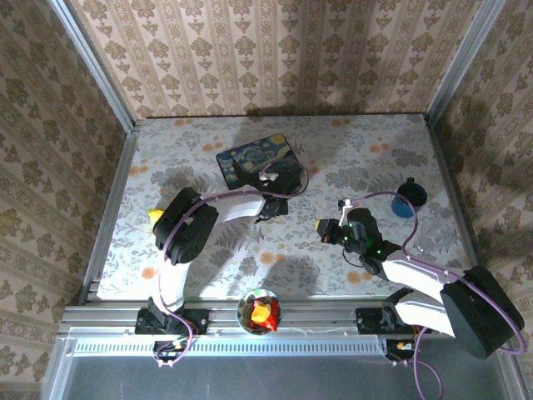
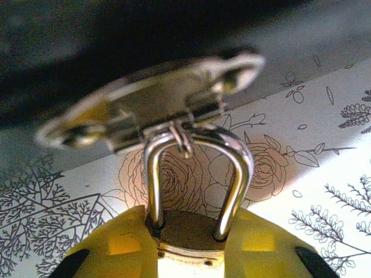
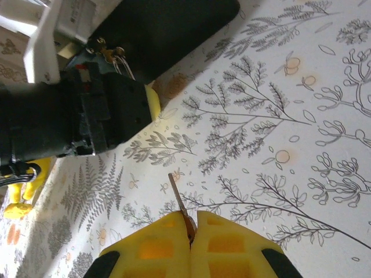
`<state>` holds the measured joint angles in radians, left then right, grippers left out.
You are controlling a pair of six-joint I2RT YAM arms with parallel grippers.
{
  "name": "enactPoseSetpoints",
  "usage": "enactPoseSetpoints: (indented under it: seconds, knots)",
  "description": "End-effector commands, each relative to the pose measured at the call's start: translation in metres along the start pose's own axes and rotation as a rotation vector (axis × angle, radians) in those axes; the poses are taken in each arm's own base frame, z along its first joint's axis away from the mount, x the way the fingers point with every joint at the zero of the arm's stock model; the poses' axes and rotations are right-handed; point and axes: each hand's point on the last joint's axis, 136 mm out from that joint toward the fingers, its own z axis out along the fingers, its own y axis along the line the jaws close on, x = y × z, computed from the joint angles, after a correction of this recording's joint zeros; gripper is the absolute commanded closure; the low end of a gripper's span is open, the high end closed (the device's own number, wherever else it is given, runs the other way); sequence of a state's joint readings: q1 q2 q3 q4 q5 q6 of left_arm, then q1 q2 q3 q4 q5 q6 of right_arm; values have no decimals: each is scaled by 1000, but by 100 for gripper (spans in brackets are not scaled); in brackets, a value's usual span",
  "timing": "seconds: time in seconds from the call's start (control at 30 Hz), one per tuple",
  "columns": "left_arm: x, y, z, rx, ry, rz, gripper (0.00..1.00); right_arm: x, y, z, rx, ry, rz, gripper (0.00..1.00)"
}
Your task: Unlock a padlock with a key
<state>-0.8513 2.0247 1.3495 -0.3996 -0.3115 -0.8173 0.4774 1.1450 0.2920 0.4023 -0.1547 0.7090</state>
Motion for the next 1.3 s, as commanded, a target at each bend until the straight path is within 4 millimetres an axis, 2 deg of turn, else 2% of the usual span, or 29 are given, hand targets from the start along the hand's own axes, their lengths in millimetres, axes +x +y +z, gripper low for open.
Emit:
enactPoseSetpoints:
  seconds: [0.0, 0.2, 0.33, 0.47, 0.67, 1.0, 1.27]
  knots:
    - [11, -10, -13, 96, 76, -75, 100, 6, -4, 4, 15, -13, -30, 100]
    - [30, -31, -37, 223, 174, -232, 100, 13, 10, 18, -40, -15, -46, 100]
    - [36, -41, -45, 272, 210, -312, 100, 17, 22, 31, -79, -12, -67, 100]
    - [34, -52, -52, 320, 232, -393, 100, 25, 26, 44, -89, -10, -67, 100]
    - [27, -72, -61, 411, 257, -495, 100, 31, 28, 47, -75, -59, -90, 100]
    - [24, -92, -65, 492, 297, -554, 100, 21, 27, 55, -56, -114, -92, 100]
    - [17, -95, -72, 528, 306, -569, 100, 11, 26, 58, -43, -172, -83, 100]
